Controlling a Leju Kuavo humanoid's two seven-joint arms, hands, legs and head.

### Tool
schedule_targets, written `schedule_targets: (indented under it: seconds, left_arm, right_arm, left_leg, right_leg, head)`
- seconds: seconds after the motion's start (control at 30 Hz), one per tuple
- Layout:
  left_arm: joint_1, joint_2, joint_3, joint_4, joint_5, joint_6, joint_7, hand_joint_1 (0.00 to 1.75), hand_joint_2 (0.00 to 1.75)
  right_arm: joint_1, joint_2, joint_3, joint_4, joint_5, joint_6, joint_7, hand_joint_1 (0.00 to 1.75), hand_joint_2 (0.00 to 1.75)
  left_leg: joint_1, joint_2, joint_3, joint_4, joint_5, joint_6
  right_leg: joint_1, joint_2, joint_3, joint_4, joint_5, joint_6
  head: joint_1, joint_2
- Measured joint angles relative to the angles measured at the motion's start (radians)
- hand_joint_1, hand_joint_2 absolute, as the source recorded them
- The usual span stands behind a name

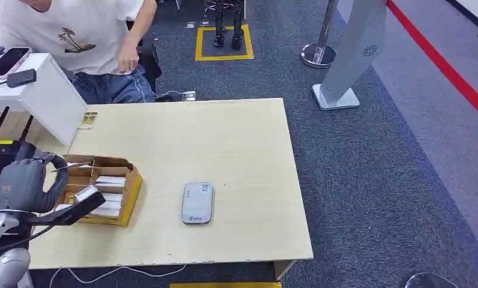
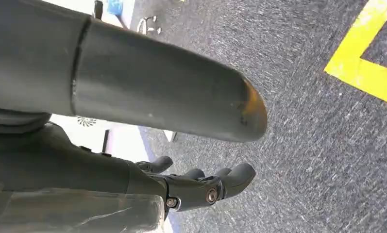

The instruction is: Pass the card to the sensor for recognition and then transmit it.

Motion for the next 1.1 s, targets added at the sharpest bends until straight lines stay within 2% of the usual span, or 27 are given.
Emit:
schedule_targets:
  seconds: [0.2,0.33,0.5,0.63,0.83,1.07,1.1]
  left_arm:
    - [-0.073,-0.029,0.005,0.081,-0.089,0.035,0.028,1.75,1.75]
    - [-0.201,-0.072,0.012,0.235,-0.131,0.074,0.038,1.75,1.75]
    - [-0.338,-0.117,0.022,0.398,-0.133,0.103,0.035,1.75,1.75]
    - [-0.414,-0.147,0.028,0.487,-0.13,0.112,0.036,1.75,1.75]
    - [-0.464,-0.179,0.029,0.566,-0.122,0.121,0.035,1.75,1.75]
    - [-0.481,-0.206,0.03,0.616,-0.105,0.132,0.018,1.75,1.75]
    - [-0.482,-0.21,0.03,0.62,-0.1,0.132,0.014,0.0,1.75]
  right_arm:
    - [-0.006,0.004,0.014,0.0,0.02,0.009,0.006,0.0,0.0]
    - [-0.024,0.007,0.028,0.0,0.036,0.02,0.009,0.0,0.0]
    - [-0.041,0.009,0.042,0.0,0.048,0.026,0.022,0.0,0.0]
    - [-0.047,0.009,0.049,0.0,0.05,0.026,0.027,0.0,0.0]
    - [-0.049,0.009,0.055,0.0,0.053,0.026,0.03,0.0,0.0]
    - [-0.049,0.009,0.056,0.0,0.06,0.026,0.033,0.0,0.0]
    - [-0.049,0.009,0.056,0.0,0.06,0.026,0.033,0.0,0.0]
  left_leg:
    - [0.0,0.0,0.0,0.0,0.0,0.0]
    - [0.0,-0.004,-0.001,0.0,0.003,-0.001]
    - [0.0,-0.005,-0.002,0.0,0.004,-0.001]
    - [0.0,-0.004,-0.002,0.0,0.004,-0.001]
    - [0.0,-0.003,-0.002,0.0,0.004,-0.001]
    - [0.0,-0.003,-0.003,0.0,0.004,-0.001]
    - [0.0,-0.003,-0.003,0.0,0.004,-0.001]
  right_leg:
    - [0.0,0.0,0.0,0.0,0.0,0.0]
    - [0.0,-0.003,0.0,0.0,0.001,0.0]
    - [0.0,-0.004,-0.001,0.0,0.002,-0.001]
    - [0.0,-0.003,-0.001,0.0,0.002,-0.001]
    - [0.0,-0.002,-0.002,0.0,0.002,-0.001]
    - [0.0,-0.002,-0.003,0.0,0.002,-0.001]
    - [0.0,-0.002,-0.003,0.0,0.002,-0.001]
  head:
    - [0.0,0.0]
    - [0.002,0.0]
    - [0.002,0.0]
    - [0.002,0.0]
    - [0.001,0.0]
    - [0.001,0.0]
    - [0.001,0.0]
